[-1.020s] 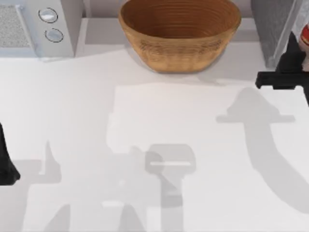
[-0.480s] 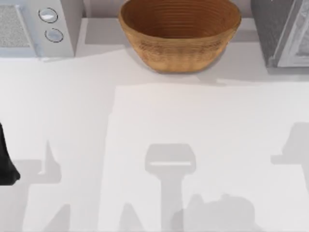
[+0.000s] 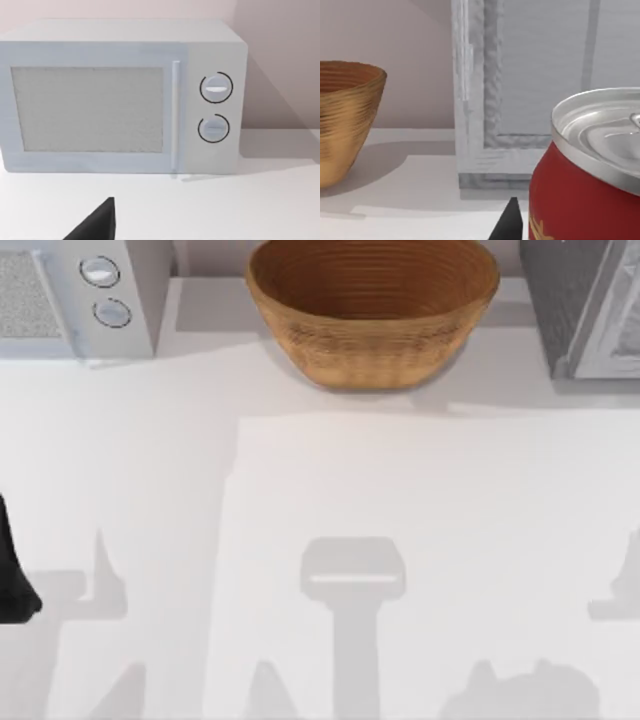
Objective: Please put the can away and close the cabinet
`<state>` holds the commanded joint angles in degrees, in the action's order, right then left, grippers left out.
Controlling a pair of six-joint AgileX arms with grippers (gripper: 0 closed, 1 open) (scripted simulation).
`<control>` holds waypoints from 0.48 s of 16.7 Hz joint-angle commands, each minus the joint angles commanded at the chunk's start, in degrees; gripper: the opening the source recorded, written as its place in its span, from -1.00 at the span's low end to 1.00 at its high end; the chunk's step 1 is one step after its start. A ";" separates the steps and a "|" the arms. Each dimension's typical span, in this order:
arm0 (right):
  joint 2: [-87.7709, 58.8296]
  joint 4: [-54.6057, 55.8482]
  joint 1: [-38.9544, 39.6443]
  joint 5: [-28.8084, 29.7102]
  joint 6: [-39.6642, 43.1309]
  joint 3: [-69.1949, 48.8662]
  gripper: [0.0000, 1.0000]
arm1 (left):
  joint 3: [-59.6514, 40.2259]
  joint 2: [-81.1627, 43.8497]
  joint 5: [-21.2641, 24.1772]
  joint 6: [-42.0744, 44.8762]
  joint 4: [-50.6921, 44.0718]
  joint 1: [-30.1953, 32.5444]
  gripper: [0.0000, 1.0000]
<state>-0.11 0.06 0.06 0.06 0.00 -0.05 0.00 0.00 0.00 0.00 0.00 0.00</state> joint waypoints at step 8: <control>-1.73 -0.43 0.47 0.14 -0.23 -1.91 -1.00 | 0.00 0.00 0.00 0.00 0.00 0.00 1.00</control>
<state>-1.84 -0.36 0.53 0.20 -0.23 -1.96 0.00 0.00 0.00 0.00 0.00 0.00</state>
